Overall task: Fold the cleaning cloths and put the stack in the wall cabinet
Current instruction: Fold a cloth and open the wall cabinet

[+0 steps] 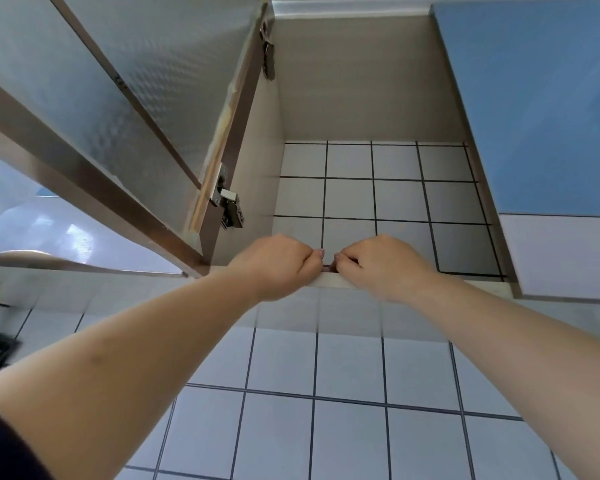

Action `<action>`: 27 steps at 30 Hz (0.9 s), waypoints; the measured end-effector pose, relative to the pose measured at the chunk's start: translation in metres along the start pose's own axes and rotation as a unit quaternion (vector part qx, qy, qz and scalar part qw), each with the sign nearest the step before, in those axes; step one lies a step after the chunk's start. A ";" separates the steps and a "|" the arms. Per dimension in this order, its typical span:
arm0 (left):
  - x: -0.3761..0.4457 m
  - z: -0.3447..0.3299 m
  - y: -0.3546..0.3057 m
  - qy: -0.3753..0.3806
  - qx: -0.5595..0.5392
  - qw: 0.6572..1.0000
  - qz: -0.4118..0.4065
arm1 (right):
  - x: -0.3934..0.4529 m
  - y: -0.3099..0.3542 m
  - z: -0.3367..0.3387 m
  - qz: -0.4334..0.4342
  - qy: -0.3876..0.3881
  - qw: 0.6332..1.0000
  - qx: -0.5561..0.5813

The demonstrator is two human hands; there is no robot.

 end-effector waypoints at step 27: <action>-0.147 0.048 -0.019 -0.080 -0.200 0.965 0.152 | -0.114 0.076 0.010 -0.082 -0.145 0.913 0.371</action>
Point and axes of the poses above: each hand's wrist, its own x-axis towards the middle knuckle, its own z-axis out of the back of the hand, y = z × x, the point moved 5 cm from there along x, towards the middle knuckle, and after that the axes turned 1 degree about x, right-handed, at the moved point
